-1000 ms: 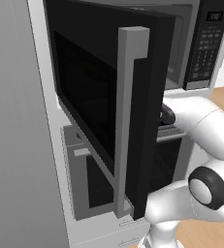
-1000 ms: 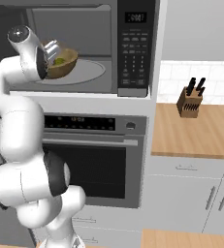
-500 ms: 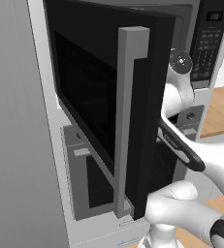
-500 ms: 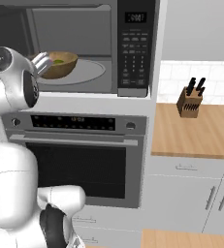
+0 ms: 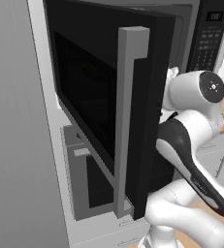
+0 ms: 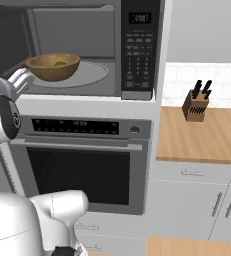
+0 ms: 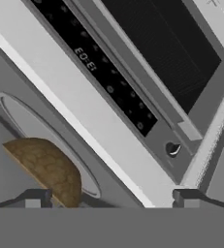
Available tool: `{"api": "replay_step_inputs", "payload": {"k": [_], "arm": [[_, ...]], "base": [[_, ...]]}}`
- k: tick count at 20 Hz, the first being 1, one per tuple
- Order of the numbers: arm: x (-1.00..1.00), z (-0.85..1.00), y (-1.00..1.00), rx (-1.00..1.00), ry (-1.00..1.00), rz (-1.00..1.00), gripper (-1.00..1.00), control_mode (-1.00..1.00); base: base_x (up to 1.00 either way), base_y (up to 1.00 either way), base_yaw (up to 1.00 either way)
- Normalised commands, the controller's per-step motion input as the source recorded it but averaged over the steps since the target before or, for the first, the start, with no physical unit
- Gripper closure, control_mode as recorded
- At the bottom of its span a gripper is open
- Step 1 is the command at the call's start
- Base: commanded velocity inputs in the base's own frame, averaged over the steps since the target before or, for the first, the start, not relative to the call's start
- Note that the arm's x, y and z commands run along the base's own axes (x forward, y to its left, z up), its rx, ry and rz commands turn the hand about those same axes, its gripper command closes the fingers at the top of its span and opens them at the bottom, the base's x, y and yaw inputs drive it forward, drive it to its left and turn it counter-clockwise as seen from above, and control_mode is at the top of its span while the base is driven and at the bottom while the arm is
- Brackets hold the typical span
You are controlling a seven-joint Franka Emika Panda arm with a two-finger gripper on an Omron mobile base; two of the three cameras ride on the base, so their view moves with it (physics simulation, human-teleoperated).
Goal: Pick the lime from the sink and place it in the bowl. Then pick the bowl and place it in the microwave. Then close the microwave door and press the start button.
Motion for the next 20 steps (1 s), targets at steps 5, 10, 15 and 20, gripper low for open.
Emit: {"api": "replay_step_inputs", "payload": {"k": [5, 10, 15, 20], "arm": [[-0.86, 0.4, -0.39, 0.0, -0.07, 0.19, -1.0, -1.0], [-0.84, 0.09, -0.15, 0.03, -0.13, 0.37, -1.0, -1.0], [-0.73, 0.01, 0.0, 0.0, -0.1, 0.49, -1.0, -1.0], [-0.57, 0.07, 0.0, 0.0, -0.08, 0.53, -1.0, -1.0]], "base": [[0.0, 0.0, 0.0], [0.0, 0.0, 0.0], [0.0, 0.0, 0.0], [0.0, 0.0, 0.0]]}}
